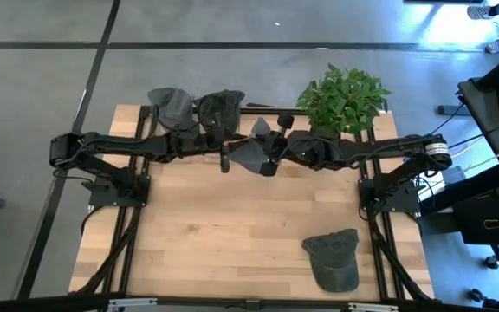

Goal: Pick & Place hat
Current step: Put the gray cap into the left transparent bin

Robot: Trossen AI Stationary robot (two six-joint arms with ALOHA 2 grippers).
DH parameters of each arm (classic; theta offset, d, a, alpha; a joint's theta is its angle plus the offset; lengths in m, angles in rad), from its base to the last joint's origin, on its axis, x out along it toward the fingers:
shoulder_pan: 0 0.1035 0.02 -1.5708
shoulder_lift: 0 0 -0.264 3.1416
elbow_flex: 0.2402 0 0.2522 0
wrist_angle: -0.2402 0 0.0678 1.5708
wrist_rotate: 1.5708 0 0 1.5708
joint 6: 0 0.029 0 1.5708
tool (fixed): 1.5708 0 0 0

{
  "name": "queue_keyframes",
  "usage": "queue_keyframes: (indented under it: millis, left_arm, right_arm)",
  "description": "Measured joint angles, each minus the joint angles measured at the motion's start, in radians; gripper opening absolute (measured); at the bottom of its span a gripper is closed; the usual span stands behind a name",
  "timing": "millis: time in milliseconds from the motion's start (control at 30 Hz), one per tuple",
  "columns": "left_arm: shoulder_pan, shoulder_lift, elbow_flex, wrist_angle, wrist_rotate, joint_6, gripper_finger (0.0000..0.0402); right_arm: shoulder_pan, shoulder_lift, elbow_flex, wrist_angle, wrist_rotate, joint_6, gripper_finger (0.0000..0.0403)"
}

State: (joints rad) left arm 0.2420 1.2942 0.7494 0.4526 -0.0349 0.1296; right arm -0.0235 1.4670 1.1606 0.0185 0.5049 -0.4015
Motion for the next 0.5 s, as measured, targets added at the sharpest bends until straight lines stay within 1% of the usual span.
queue_keyframes:
  millis: [67,100,200,300,433,500]
  left_arm:
    - [0.000,0.000,0.000,0.011,0.000,0.020,0.0016]
    - [0.000,0.000,0.000,0.015,0.000,0.022,0.0010]
    - [0.000,0.000,0.000,0.019,0.000,0.040,0.0008]
    - [0.002,-0.003,0.000,0.015,0.000,0.070,0.0005]
    - [0.002,-0.012,0.000,0.009,-0.006,0.135,0.0005]
    - [0.002,-0.023,0.000,-0.003,-0.013,0.170,0.0005]
  right_arm:
    - [0.000,0.000,0.000,0.000,0.000,0.000,0.0017]
    - [0.000,0.000,0.000,0.000,0.000,0.000,0.0017]
    - [0.000,0.000,0.000,0.002,-0.001,-0.003,0.0018]
    - [0.000,0.000,0.000,0.001,-0.016,-0.032,0.0028]
    - [0.000,0.000,0.000,-0.001,-0.053,-0.123,0.0056]
    - [0.000,0.000,0.000,-0.001,-0.053,-0.153,0.0074]
